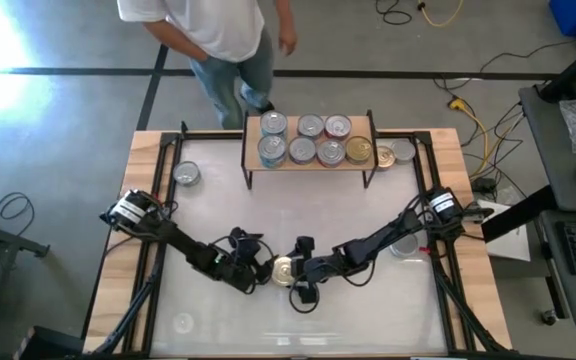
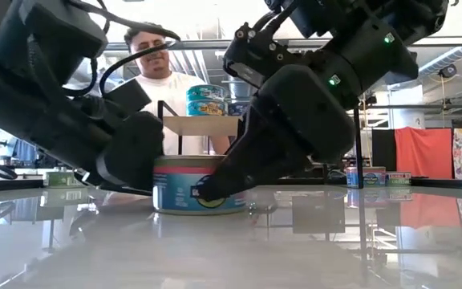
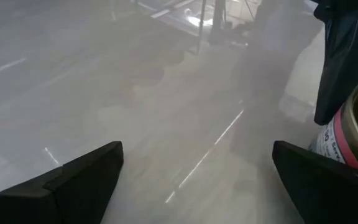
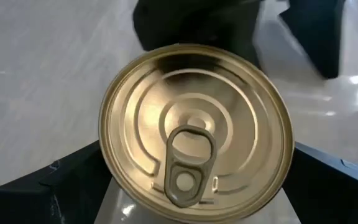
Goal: Stack canned seafood by type on shelf
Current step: Stack the middle blue-pink tuna can on top of the blue tuna can on the shelf
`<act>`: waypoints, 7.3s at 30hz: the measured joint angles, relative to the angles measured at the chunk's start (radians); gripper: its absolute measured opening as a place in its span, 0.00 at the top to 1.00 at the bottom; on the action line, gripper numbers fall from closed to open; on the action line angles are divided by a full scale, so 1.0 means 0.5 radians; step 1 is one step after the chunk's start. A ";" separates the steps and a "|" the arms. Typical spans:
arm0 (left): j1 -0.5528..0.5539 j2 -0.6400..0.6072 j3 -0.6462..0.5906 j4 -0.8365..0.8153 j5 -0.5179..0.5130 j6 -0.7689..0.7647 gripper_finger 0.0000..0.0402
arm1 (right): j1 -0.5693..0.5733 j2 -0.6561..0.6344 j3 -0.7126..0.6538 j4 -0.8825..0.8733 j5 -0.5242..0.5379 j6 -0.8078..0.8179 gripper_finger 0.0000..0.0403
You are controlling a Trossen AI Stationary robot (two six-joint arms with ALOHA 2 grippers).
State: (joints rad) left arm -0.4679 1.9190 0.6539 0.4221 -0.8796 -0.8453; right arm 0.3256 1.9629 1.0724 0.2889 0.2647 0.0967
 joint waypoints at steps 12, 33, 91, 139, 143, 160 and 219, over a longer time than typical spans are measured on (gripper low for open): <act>0.034 0.094 0.122 0.047 -0.143 -0.055 0.01 | -0.002 0.012 0.000 -0.048 0.042 0.142 0.00; -0.145 -0.982 -0.373 0.012 -0.472 0.753 0.05 | -0.063 -0.511 0.155 -0.821 0.047 0.106 0.06; 0.628 -2.070 0.217 -0.957 0.989 2.163 0.10 | -1.870 -0.582 0.778 -1.351 -0.415 -0.179 0.01; 2.381 -0.082 2.375 -1.862 2.830 2.496 0.69 | -1.838 -0.544 0.771 -1.287 -0.531 -0.266 0.01; 2.354 -0.081 2.318 -1.772 2.827 2.441 0.93 | -1.838 -0.544 0.771 -1.287 -0.531 -0.265 0.01; 2.282 0.168 2.355 -1.733 2.654 2.347 1.00 | -1.838 -0.544 0.771 -1.288 -0.531 -0.279 0.01; 2.271 0.226 2.349 -1.844 2.416 2.451 1.00 | -1.888 -0.581 0.789 -1.421 -0.749 -0.484 0.01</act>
State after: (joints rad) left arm 0.6674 2.0319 1.8286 -0.4999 0.3283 0.3801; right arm -0.6183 1.6722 1.4670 -0.4215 -0.1098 -0.1453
